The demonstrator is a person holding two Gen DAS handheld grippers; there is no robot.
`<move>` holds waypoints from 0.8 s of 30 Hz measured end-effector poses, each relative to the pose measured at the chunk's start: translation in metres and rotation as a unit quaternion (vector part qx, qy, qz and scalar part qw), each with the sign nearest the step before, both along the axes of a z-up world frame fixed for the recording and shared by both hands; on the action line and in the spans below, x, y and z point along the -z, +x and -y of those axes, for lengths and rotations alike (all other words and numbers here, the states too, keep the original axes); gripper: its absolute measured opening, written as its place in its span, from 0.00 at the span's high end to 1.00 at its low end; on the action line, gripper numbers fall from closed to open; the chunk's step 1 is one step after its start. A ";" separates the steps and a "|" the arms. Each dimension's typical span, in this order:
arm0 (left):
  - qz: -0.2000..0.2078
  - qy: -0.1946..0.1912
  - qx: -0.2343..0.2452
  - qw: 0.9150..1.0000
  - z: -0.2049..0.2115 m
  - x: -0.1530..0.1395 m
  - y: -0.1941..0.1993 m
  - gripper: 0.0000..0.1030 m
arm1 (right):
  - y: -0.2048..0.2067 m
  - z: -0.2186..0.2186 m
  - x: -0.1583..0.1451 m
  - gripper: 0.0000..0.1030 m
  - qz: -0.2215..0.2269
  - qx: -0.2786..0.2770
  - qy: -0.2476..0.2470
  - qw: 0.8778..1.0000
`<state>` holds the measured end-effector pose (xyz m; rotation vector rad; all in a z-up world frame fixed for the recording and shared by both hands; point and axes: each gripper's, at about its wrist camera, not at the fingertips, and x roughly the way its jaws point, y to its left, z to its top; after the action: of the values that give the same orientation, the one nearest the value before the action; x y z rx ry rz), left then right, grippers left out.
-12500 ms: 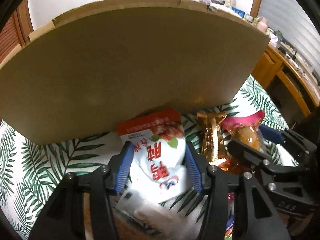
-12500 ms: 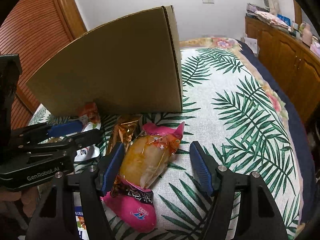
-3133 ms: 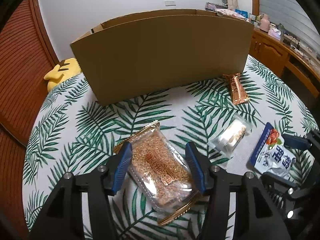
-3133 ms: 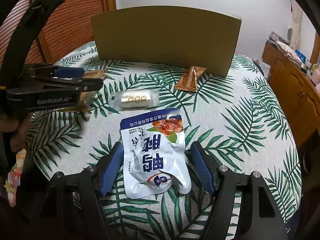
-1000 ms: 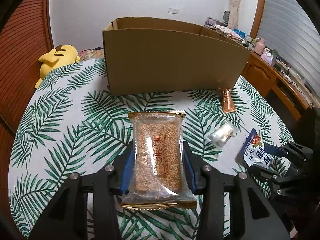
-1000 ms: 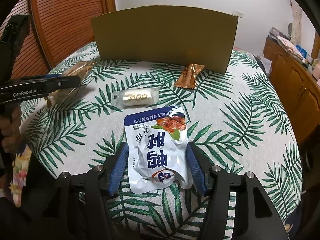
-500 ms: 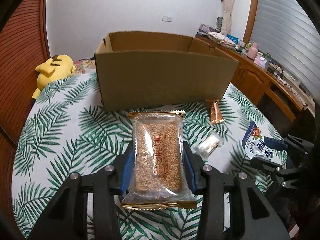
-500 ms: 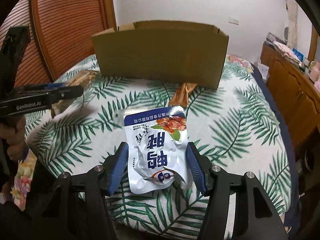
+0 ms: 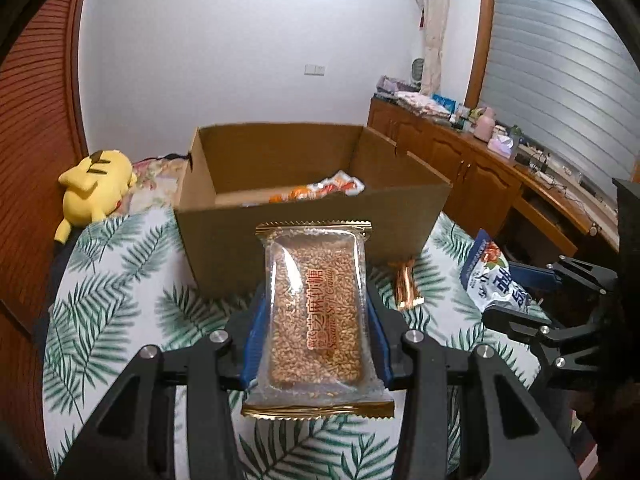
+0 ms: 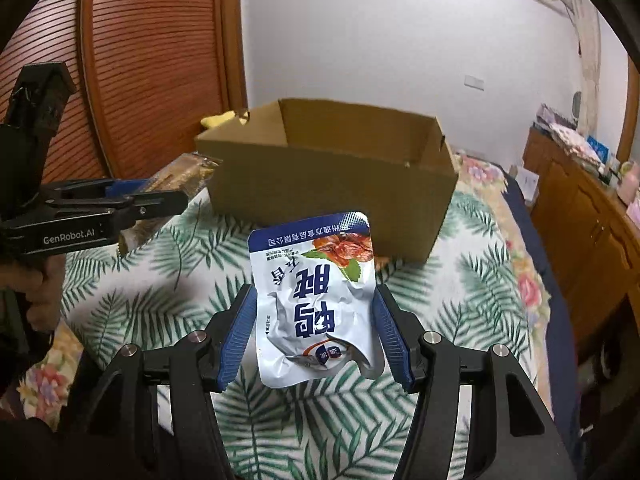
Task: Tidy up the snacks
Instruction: 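Lift both held packets and carry them over the cardboard box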
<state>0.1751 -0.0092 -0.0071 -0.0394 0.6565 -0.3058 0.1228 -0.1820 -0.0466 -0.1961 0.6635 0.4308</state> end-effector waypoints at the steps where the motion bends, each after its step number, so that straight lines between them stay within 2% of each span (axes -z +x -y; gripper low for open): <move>1: 0.005 -0.003 0.002 1.000 -0.001 -0.004 0.004 0.58 | 0.004 -0.001 -0.004 0.42 0.004 -0.001 -0.001 1.000; 12: 0.053 -0.003 0.007 0.999 -0.008 -0.045 0.057 0.59 | 0.060 -0.013 -0.042 0.42 0.048 -0.019 0.006 0.999; 24: 0.067 0.013 0.022 0.997 -0.004 -0.054 0.105 0.59 | 0.111 -0.024 -0.057 0.42 0.067 -0.018 -0.001 0.998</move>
<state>0.2800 -0.0054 0.0471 0.0193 0.5277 -0.3389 0.2337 -0.1578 0.0106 -0.2375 0.5303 0.4481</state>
